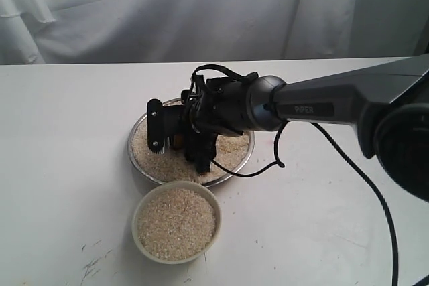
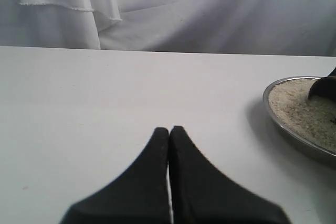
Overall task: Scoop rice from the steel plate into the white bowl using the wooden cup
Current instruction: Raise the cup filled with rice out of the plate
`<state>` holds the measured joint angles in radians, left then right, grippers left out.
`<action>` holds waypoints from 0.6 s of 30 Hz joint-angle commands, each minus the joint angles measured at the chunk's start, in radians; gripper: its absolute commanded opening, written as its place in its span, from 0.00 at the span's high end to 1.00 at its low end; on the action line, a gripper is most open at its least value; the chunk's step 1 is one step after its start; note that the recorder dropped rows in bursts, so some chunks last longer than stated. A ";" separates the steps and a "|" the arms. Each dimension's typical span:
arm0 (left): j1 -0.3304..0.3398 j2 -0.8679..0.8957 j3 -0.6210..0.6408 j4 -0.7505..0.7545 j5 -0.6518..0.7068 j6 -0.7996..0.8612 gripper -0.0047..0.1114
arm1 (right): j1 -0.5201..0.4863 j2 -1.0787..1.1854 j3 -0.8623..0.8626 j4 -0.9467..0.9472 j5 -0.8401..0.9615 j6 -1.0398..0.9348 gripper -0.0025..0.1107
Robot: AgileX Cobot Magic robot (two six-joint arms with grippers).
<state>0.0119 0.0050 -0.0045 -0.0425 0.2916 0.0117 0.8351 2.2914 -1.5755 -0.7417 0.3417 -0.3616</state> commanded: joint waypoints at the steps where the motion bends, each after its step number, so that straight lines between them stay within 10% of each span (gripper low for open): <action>1: -0.002 -0.005 0.005 -0.001 -0.006 -0.003 0.96 | -0.029 0.011 -0.001 0.147 -0.069 0.010 0.98; 18: -0.002 -0.005 0.005 -0.001 -0.006 -0.003 0.96 | -0.098 -0.058 0.001 0.420 -0.108 -0.033 0.98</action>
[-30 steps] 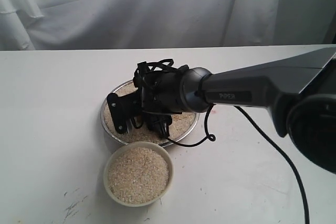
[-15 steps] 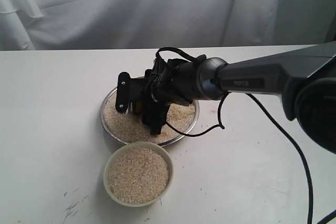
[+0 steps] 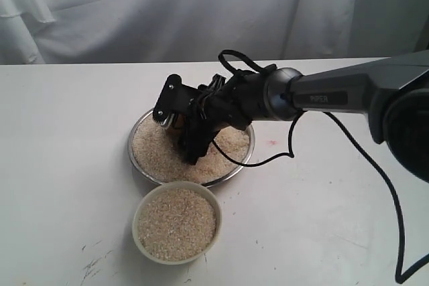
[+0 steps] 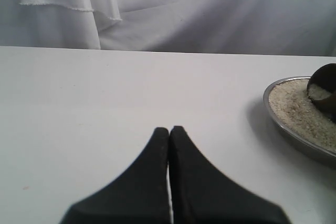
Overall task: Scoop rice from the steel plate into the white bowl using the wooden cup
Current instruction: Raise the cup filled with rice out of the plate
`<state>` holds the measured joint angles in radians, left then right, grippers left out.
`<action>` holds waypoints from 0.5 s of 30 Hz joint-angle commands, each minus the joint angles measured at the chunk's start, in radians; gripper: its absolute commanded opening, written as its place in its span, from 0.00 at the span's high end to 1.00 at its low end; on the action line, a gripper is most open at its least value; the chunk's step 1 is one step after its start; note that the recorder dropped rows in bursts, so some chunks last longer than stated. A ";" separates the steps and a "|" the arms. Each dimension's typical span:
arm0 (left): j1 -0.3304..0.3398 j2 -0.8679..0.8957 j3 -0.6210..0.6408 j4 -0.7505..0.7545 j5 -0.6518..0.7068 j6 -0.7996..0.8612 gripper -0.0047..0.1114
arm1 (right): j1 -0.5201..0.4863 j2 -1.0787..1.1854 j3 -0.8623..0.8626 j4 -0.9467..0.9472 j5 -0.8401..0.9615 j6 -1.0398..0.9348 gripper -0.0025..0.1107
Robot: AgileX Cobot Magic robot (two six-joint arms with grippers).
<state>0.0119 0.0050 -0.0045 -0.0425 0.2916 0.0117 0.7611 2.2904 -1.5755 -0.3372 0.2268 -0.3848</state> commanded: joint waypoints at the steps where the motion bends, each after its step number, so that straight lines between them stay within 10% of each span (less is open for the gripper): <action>1: -0.002 -0.005 0.005 -0.001 -0.006 -0.003 0.96 | -0.029 -0.065 0.001 0.017 0.015 -0.009 0.98; 15: -0.002 -0.005 0.005 -0.001 -0.006 -0.003 0.96 | -0.105 -0.195 0.001 0.614 0.253 -0.597 0.98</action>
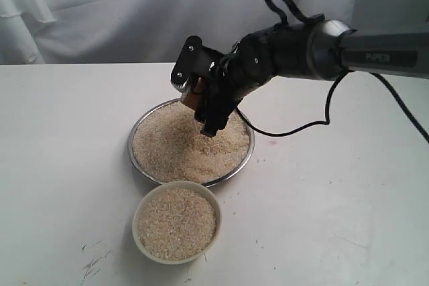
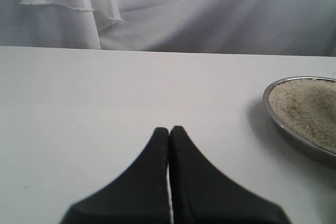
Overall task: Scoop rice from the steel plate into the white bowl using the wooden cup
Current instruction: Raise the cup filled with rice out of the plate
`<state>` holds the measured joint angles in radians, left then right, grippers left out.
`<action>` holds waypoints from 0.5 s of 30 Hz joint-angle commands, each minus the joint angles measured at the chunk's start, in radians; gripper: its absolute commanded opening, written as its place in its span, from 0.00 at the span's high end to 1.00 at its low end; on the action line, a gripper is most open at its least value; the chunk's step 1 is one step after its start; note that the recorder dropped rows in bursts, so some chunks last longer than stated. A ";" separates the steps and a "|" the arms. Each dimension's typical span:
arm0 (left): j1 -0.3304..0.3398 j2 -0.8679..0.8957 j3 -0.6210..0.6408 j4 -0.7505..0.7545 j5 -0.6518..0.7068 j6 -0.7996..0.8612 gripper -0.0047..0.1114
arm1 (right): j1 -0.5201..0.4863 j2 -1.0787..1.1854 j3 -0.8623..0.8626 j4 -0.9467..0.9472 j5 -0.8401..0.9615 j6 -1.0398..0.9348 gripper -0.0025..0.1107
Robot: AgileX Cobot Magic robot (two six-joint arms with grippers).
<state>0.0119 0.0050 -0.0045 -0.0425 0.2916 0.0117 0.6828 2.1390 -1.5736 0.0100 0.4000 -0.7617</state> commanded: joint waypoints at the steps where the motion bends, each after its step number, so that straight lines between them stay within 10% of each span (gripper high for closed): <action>1: -0.002 -0.005 0.005 -0.001 -0.006 -0.003 0.96 | -0.033 -0.049 -0.001 0.331 0.094 -0.271 0.98; 15: -0.002 -0.005 0.005 -0.001 -0.006 -0.003 0.96 | -0.100 -0.094 -0.001 0.478 0.351 -0.536 0.98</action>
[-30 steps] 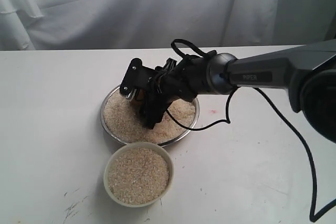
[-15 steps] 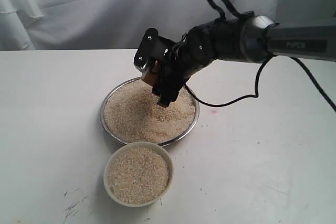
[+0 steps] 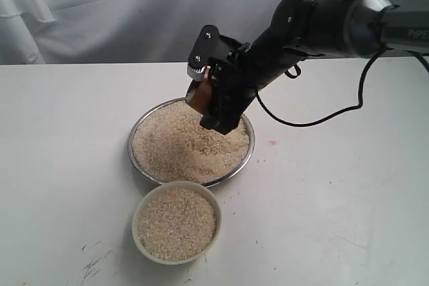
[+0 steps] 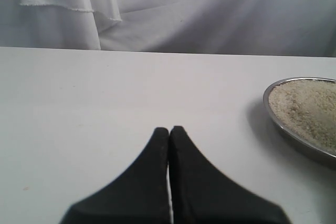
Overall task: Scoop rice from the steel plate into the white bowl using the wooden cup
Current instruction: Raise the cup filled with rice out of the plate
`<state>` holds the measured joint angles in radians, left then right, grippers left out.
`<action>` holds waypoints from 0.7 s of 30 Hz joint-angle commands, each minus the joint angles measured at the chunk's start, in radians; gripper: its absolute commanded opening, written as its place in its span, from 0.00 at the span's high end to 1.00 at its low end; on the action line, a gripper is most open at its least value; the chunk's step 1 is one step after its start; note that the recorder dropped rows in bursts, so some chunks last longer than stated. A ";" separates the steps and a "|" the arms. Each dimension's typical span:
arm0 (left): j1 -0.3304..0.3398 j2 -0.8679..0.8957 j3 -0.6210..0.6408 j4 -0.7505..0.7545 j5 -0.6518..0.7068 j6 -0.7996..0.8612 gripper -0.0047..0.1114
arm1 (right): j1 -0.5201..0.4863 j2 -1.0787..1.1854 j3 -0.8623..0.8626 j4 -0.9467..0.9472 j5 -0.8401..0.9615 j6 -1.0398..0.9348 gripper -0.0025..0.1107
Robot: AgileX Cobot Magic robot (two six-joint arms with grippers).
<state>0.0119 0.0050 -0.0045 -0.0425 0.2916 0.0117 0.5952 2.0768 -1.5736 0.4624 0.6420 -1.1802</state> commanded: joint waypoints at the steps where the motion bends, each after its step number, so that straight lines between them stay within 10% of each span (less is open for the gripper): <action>1: -0.002 -0.005 0.005 -0.001 -0.006 -0.003 0.96 | -0.017 -0.039 -0.001 0.041 0.113 -0.120 0.98; 21: -0.002 -0.005 0.005 -0.001 -0.006 -0.003 0.96 | -0.107 -0.203 0.233 0.338 0.173 -0.501 0.98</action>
<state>0.0119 0.0050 -0.0045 -0.0425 0.2916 0.0117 0.4943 1.9053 -1.3725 0.7594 0.8051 -1.6291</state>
